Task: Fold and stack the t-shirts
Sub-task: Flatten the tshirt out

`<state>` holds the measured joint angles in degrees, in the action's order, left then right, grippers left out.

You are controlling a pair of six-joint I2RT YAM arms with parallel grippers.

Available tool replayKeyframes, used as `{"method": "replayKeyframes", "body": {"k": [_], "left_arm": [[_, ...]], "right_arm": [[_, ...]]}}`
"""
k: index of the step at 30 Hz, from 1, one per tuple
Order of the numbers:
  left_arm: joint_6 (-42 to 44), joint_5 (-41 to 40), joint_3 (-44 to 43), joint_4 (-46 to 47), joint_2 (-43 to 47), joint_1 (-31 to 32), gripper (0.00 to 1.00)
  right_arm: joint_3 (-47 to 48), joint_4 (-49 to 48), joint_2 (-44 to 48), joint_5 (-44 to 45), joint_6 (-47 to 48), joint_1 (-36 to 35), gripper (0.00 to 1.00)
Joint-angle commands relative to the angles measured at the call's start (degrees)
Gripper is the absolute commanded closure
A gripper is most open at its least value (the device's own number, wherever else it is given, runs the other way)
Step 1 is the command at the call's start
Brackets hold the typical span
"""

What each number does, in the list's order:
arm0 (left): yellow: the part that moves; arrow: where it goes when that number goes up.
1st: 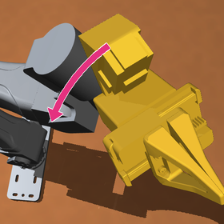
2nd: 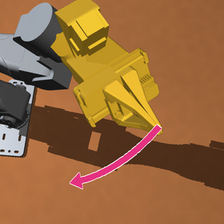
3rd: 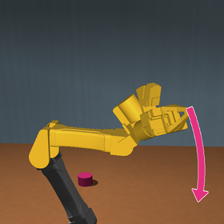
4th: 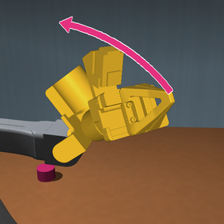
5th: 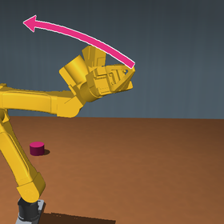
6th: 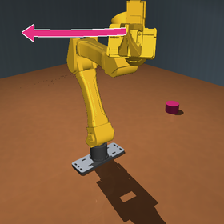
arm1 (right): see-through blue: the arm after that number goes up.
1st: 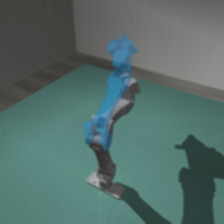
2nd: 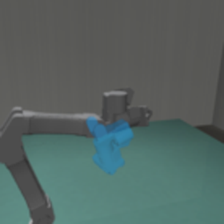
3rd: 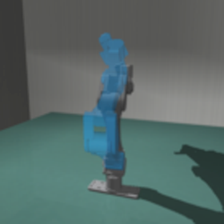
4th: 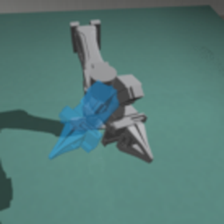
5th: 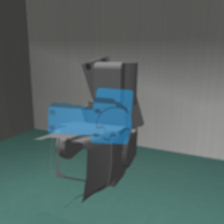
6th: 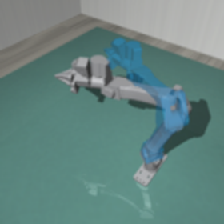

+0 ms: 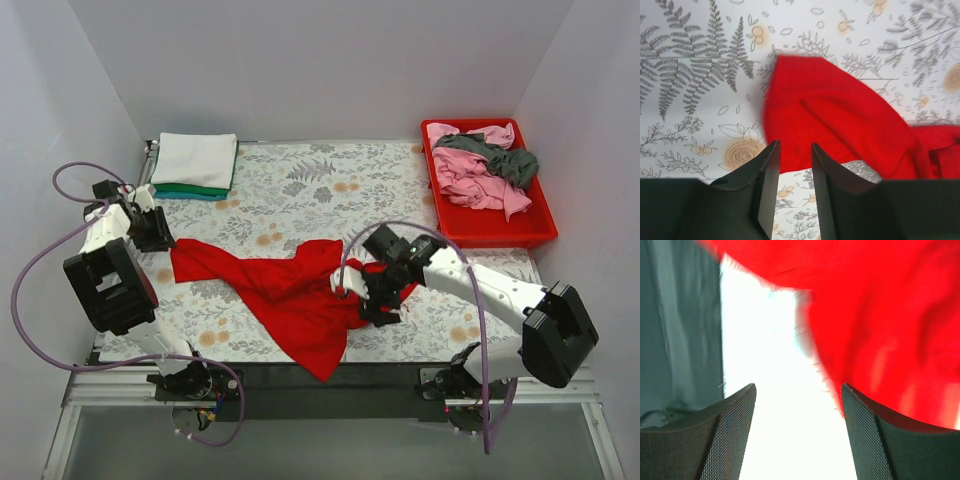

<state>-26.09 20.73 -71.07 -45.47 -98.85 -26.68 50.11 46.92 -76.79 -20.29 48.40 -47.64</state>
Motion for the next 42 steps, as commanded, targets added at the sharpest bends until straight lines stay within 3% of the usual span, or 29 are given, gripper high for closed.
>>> {"method": "replayKeyframes", "body": {"k": [1, 5, 7, 12, 19, 24, 27, 28, 30, 31, 34, 35, 36, 37, 38, 42], "left_arm": [[5.5, 7.9, -2.9, -1.1, 2.3, -0.7, 0.65], [6.0, 9.2, -2.6, -2.5, 1.0, 0.6, 0.54], [5.3, 9.6, -1.6, -2.2, 0.8, 0.9, 0.52], [4.0, 8.8, -0.5, -1.6, 0.3, 1.5, 0.45], [3.0, 2.5, 2.9, 1.5, 0.5, 1.5, 0.40], [2.7, -0.8, 5.5, 3.4, 0.1, 2.1, 0.37], [2.4, -1.7, 5.7, 4.6, -1.3, 2.8, 0.34], [2.3, -1.8, 5.6, 5.3, -1.8, 2.9, 0.34], [1.8, -2.6, 5.6, 6.3, -2.6, 4.0, 0.34], [1.5, -2.8, 5.5, 7.2, -3.6, 4.4, 0.34], [1.0, -4.0, 5.2, 8.8, -5.5, 5.3, 0.48], [0.3, -4.5, 5.1, 9.0, -5.8, 5.3, 0.57], [0.5, -5.6, 5.1, 9.3, -6.1, 5.3, 0.78], [0.8, -6.0, 5.5, 9.4, -6.4, 5.3, 0.92], [0.9, -6.9, 5.8, 9.5, -6.3, 5.3, 0.99], [2.4, -9.2, 7.0, 8.9, -4.7, 3.4, 1.00]], "right_arm": [[13.9, 3.5, -2.4, -9.7, -0.9, 7.6, 0.25], [27.6, -1.8, -9.8, -6.3, -4.8, 8.4, 0.25], [30.2, -4.8, -13.4, -4.4, -6.2, 6.8, 0.25], [39.6, -8.9, -22.1, 1.6, -7.6, -4.0, 0.24], [42.1, -12.2, -31.7, 4.9, -8.8, -14.4, 0.13], [43.4, -17.0, -37.9, 9.2, -9.1, -14.8, 0.19], [42.5, -18.8, -38.8, 12.2, -8.3, -14.7, 0.33], [42.0, -19.1, -38.7, 12.9, -8.0, -14.6, 0.51], [40.6, -19.7, -37.7, 13.9, -7.6, -14.1, 0.75], [40.2, -19.5, -37.2, 13.8, -7.7, -13.3, 0.96], [38.8, -19.5, -33.8, 13.0, -8.1, -11.2, 0.99], [38.4, -19.5, -32.6, 12.8, -8.2, -10.6, 0.99], [37.8, -19.6, -30.0, 12.7, -8.4, -9.9, 0.99], [37.9, -19.6, -29.0, 12.6, -9.1, -8.3, 0.99], [38.1, -19.6, -28.0, 11.8, -9.8, -7.0, 0.99], [40.3, -19.4, -24.3, 9.3, -13.9, 0.0, 0.99]]}}
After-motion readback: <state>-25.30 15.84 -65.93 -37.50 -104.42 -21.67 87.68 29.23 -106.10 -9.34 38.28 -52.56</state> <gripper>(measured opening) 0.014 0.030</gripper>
